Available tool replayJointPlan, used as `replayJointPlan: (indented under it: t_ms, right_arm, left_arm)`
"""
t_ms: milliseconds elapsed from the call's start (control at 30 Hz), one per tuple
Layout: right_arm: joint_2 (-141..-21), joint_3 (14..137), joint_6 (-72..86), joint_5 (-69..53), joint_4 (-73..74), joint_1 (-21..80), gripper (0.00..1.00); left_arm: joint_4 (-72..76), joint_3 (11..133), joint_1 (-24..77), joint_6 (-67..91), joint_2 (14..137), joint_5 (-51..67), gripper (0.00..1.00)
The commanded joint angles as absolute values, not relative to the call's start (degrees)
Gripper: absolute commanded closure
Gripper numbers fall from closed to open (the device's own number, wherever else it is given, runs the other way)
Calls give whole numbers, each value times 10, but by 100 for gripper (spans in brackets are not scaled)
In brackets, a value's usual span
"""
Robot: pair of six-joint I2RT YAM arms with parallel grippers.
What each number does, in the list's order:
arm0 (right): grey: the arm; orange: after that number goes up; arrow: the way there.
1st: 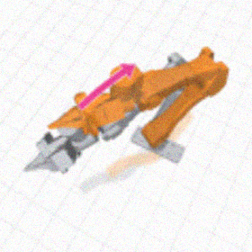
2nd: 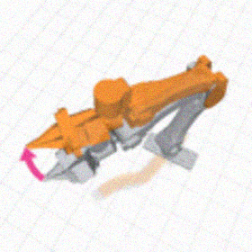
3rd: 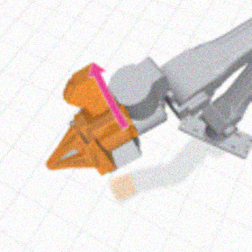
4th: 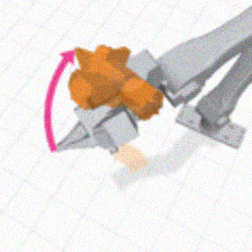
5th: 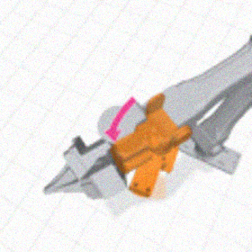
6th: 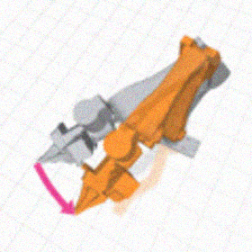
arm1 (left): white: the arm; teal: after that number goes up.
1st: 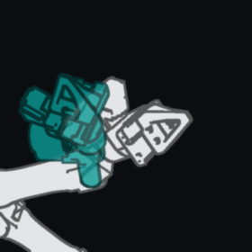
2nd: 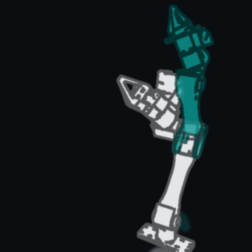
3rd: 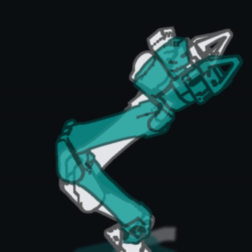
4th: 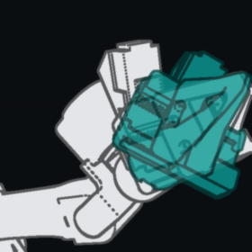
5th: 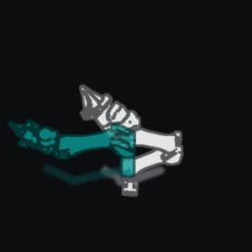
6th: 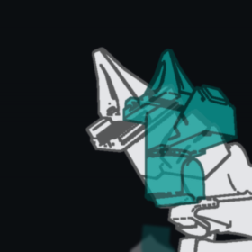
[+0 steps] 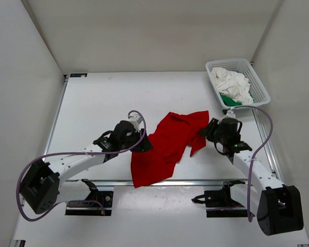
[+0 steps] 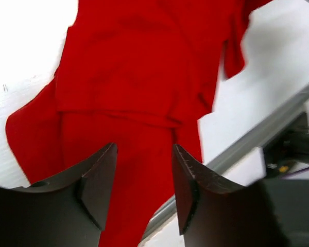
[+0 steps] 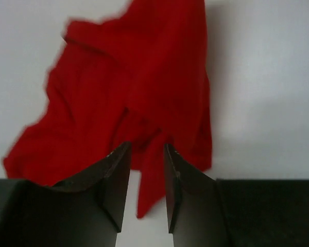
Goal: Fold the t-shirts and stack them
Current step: Move the tshirt to the center of the board
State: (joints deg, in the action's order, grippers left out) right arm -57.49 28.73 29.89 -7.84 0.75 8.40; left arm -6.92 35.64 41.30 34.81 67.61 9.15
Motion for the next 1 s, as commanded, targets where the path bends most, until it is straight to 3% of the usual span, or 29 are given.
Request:
replayJointPlan:
  t_ms: [0,133,267,500,567,633,733,767,867,967]
  right_arm:
    - [-530,245,309,-28,25,127,71]
    - [-513,214,327,-7,54,158,60]
    - [-506,179,344,-18,45,183,52]
    - [-553,176,359,-11,37,228,53]
    - [-555,178,362,-6,32,227,59]
    - [-555,176,362,-9,31,220,68]
    - [-546,177,362,-9,41,213,93]
    - [-540,180,359,-2,52,214,95]
    - [-500,184,352,13,82,207,100]
    - [-456,183,342,-14,108,168,100]
  left_arm:
    - [-126,427,446,315,720,27,41]
    - [-150,496,461,302,841,57,42]
    - [-112,502,476,330,874,47,39]
    - [-127,541,487,331,927,33,29]
    - [-126,565,495,333,960,26,34]
    - [-112,576,499,337,982,28,56]
    - [-99,592,490,344,1006,31,82]
    - [-90,593,478,345,1005,25,90]
    - [-80,600,444,345,996,37,99]
    - [-91,630,413,338,996,24,100]
